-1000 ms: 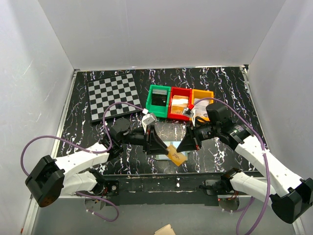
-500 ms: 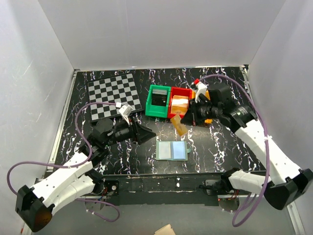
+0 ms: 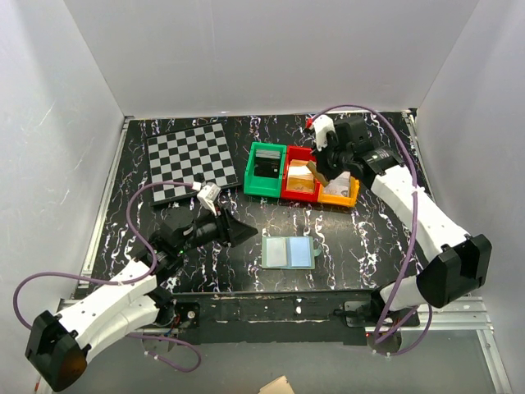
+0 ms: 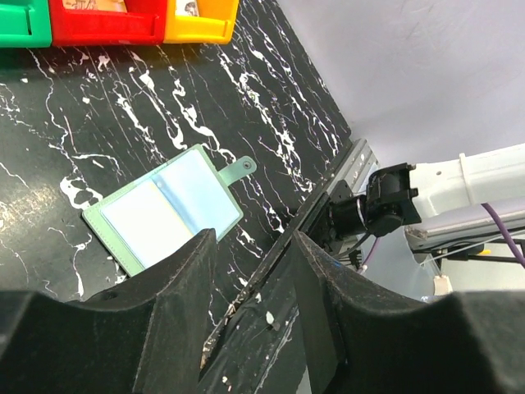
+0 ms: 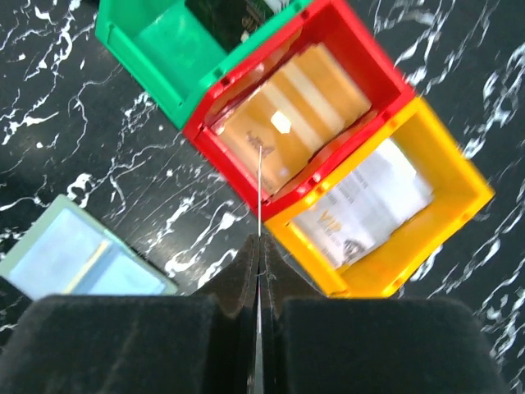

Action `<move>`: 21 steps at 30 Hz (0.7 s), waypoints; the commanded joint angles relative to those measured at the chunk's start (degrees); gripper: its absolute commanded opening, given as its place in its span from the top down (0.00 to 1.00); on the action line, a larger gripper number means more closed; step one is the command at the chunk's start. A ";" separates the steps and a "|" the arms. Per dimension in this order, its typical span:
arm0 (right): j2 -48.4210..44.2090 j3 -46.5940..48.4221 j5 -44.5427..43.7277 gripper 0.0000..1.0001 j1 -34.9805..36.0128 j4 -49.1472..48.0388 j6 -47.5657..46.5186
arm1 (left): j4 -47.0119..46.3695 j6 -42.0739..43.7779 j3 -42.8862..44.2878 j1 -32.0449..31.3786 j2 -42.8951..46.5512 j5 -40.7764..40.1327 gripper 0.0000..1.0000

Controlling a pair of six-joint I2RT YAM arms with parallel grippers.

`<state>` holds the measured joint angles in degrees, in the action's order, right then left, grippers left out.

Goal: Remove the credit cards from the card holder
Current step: Place the credit card in the storage box.

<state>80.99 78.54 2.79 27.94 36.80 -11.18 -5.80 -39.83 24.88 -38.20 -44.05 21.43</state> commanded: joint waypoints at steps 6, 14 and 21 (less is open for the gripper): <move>8.13 5.48 19.87 0.99 -2.81 -5.24 -23.78 | -2.72 -1.30 -1.42 0.40 -0.68 2.47 0.60; 17.44 10.75 24.90 0.99 -3.77 1.43 -31.36 | -2.90 -1.12 -1.94 0.31 -2.62 3.79 0.60; 20.87 9.88 22.62 0.99 -4.21 2.14 -33.55 | -2.81 -1.74 -3.00 0.32 -2.97 3.53 0.60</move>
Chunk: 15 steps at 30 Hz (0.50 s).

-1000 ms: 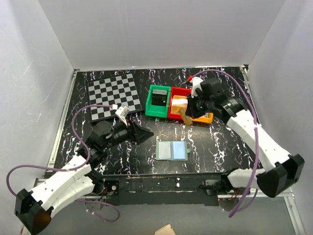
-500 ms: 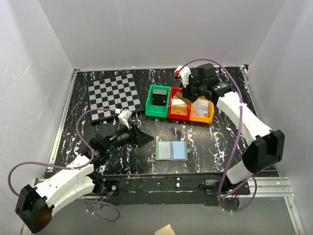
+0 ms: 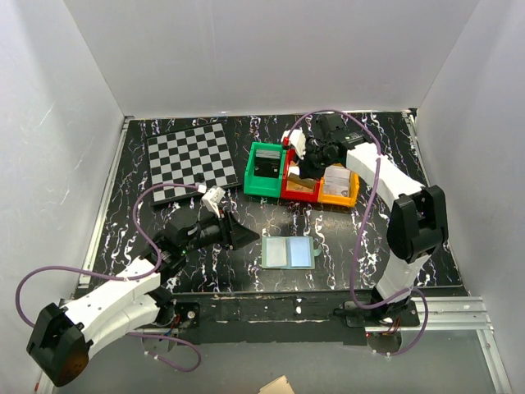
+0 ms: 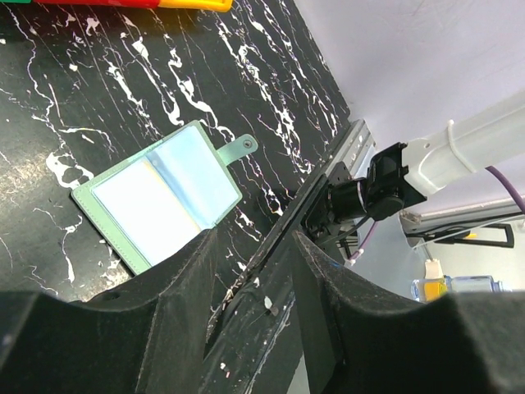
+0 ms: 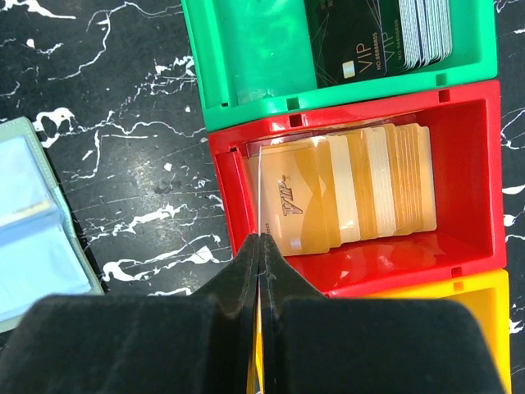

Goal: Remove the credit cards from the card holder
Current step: Place the credit card in the storage box.

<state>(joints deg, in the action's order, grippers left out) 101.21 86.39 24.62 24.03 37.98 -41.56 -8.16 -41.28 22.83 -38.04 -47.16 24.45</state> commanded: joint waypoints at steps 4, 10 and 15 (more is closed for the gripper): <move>1.71 1.59 -0.89 0.99 -0.65 0.17 -4.75 | -0.27 -0.21 -0.68 0.16 -0.74 0.69 0.60; 3.38 1.41 -1.94 0.99 -1.44 0.52 -5.81 | -0.19 0.06 -0.51 0.16 -2.24 0.69 0.60; 4.96 1.32 -1.77 0.99 -1.44 0.26 -5.55 | -0.45 0.14 -0.42 0.16 -3.47 0.78 0.60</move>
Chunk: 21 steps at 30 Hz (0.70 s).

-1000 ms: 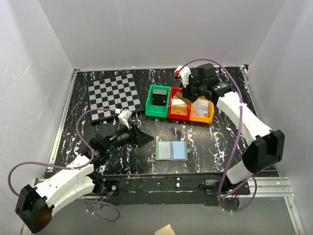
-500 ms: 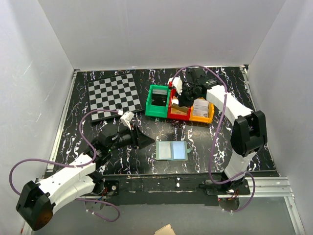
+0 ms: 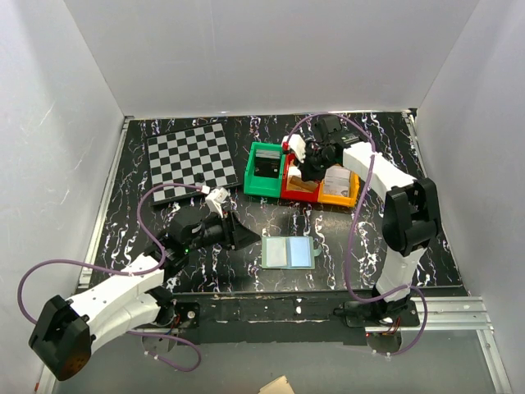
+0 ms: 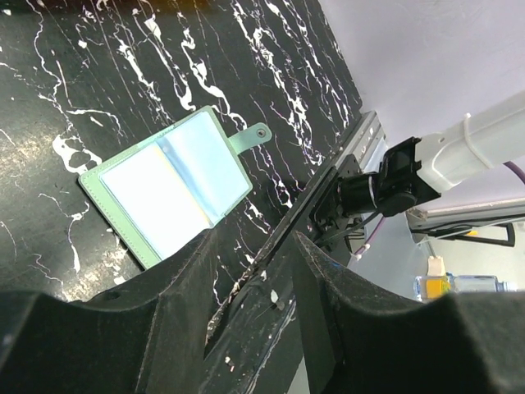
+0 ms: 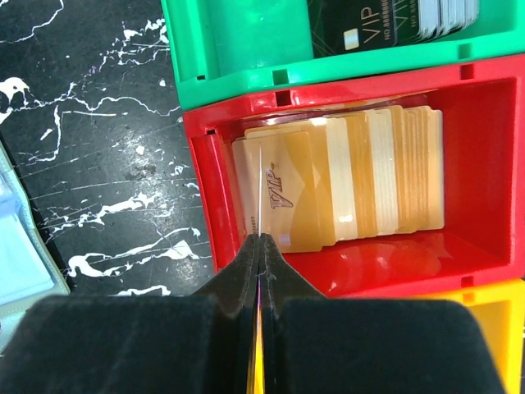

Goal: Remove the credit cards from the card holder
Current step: Place the credit card in the storage box.

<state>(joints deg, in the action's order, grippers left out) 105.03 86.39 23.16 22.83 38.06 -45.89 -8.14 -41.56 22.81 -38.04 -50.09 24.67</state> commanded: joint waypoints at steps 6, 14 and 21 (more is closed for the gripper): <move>2.54 1.50 -0.22 0.99 -0.15 -0.18 -1.13 | -0.56 0.25 -0.66 0.25 -1.15 0.56 0.60; 3.95 1.86 -3.11 0.99 0.46 0.69 -4.46 | -0.47 -0.19 -1.19 0.25 -1.07 0.47 0.60; 5.44 2.03 -3.64 0.99 1.52 0.87 -4.74 | -0.82 -0.62 -1.63 0.25 -1.15 0.73 0.60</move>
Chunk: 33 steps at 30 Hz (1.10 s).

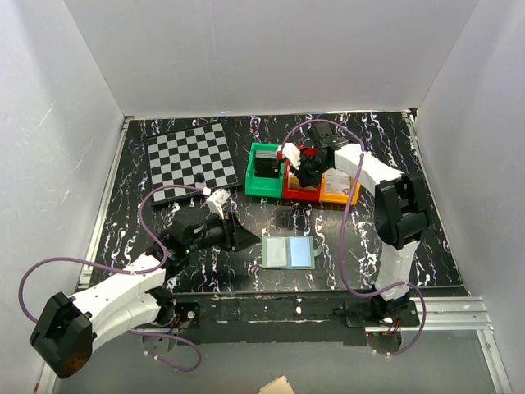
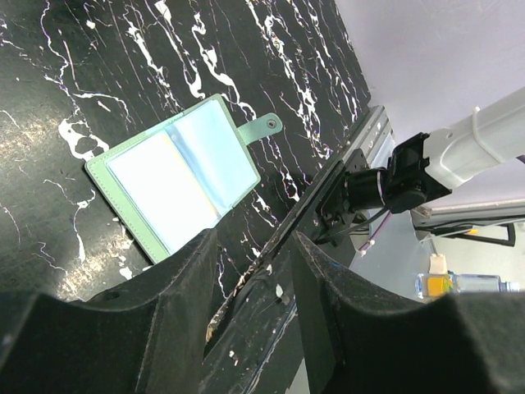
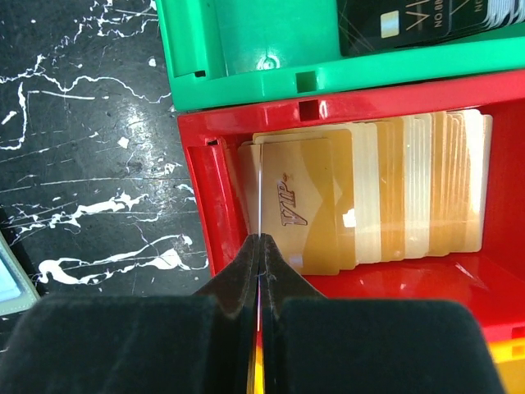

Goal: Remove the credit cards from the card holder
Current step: Place the credit card in the storage box.

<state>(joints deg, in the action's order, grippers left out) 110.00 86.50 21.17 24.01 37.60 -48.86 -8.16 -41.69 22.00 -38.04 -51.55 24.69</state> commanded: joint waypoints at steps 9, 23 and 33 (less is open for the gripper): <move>1.54 2.10 -2.44 0.99 0.86 0.81 -0.80 | -1.68 -1.02 -1.61 0.16 -0.04 1.06 0.59; 4.17 4.20 -3.50 0.99 2.88 0.19 0.87 | -3.09 -1.55 -2.22 0.25 -0.75 1.68 0.60; 5.84 4.56 -4.73 0.99 3.50 -0.69 3.07 | -3.26 -1.64 -2.66 0.16 -0.74 1.77 0.59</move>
<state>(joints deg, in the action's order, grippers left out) 113.73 90.24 16.84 27.03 37.52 -47.13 -10.70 -43.51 19.90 -38.04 -52.62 25.98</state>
